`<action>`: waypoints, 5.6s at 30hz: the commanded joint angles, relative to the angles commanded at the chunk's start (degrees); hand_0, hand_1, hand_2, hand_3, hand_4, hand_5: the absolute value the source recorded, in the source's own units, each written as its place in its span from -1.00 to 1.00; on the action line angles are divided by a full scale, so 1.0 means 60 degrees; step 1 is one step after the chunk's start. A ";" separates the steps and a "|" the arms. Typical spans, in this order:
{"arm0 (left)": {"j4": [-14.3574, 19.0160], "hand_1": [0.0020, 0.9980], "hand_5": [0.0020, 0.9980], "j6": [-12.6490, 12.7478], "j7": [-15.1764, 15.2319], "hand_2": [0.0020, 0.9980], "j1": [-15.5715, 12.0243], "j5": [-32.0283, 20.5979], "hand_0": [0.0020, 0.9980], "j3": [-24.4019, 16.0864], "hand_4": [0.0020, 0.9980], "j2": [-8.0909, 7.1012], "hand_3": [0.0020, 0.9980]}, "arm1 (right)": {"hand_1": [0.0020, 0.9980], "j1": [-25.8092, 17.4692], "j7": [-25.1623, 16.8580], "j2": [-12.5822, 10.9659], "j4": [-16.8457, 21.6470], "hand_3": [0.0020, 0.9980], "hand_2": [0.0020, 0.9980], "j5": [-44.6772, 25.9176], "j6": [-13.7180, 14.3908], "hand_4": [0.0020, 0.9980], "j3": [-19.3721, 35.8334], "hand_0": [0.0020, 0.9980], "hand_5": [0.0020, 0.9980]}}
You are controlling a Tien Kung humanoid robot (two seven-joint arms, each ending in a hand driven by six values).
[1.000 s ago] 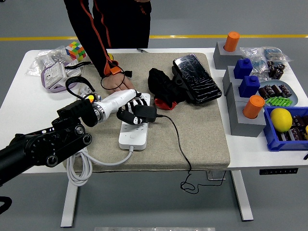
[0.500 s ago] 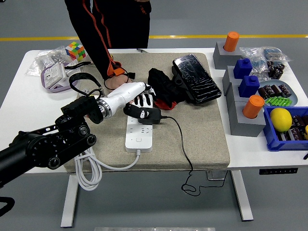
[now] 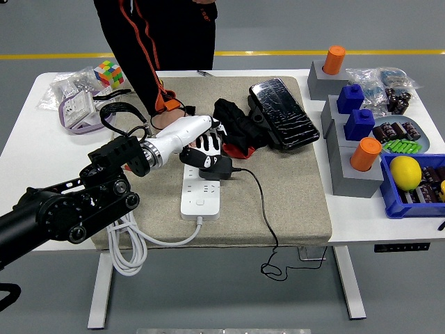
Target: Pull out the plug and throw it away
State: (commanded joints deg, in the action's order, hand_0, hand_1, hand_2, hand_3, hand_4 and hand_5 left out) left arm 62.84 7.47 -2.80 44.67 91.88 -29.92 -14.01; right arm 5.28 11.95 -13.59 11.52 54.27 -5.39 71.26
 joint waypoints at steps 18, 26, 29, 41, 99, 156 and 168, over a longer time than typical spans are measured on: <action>0.0093 0.40 -0.39 -0.0813 -0.0230 0.41 -0.0018 -0.0526 0.22 0.0022 1.00 -0.0088 0.62 | 0.40 0.0022 0.0010 -0.0033 0.0006 0.40 0.41 -0.0059 0.0002 1.00 -0.0148 0.32 0.02; 0.0135 0.83 0.28 -0.0677 -0.0041 0.87 -0.0040 -0.0508 0.66 0.0010 1.00 -0.0075 0.99 | 0.40 0.0020 0.0008 -0.0041 0.0016 0.40 0.41 -0.0087 0.0004 1.00 -0.0218 0.32 0.02; 0.0033 0.83 0.28 -0.0768 -0.0159 0.87 -0.0019 -0.0386 0.66 0.0111 1.00 -0.0053 0.99 | 0.40 0.0017 0.0006 -0.0037 0.0016 0.40 0.41 -0.0100 -0.0001 1.00 -0.0251 0.32 0.02; -0.0793 0.36 -0.65 -0.0195 -0.0335 0.39 0.0204 0.0198 0.30 0.0911 1.00 0.0128 0.54 | 0.40 0.0026 0.0017 -0.0067 0.0012 0.40 0.41 -0.0117 -0.0001 1.00 -0.0307 0.32 0.02; -0.1438 0.02 -0.99 -0.0166 -0.0547 0.00 0.0469 -0.0773 -0.20 0.1185 0.73 0.0508 0.10 | 0.40 0.0010 -0.0019 0.0002 0.0013 0.38 0.41 -0.0037 -0.0027 1.00 -0.0159 0.32 0.00; -0.1139 -0.06 -1.00 0.0985 0.1005 -0.04 0.0252 -0.3008 -0.11 0.1937 0.60 0.1190 0.12 | 0.40 0.0021 -0.0010 -0.0073 0.0011 0.35 0.41 -0.0222 -0.0010 1.00 -0.0636 0.32 -0.02; -0.1319 0.50 -0.83 0.0596 0.0581 0.46 0.0296 -0.2998 0.47 0.1997 0.94 0.1258 0.56 | 0.40 0.0008 -0.0021 -0.0071 0.0005 0.35 0.41 -0.0214 0.0000 1.00 -0.0564 0.32 -0.02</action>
State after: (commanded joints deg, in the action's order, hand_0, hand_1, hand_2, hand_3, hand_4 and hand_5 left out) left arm 54.92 11.05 0.68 46.45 73.89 -17.93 -6.46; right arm 5.33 11.82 -14.01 11.55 52.98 -5.39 67.87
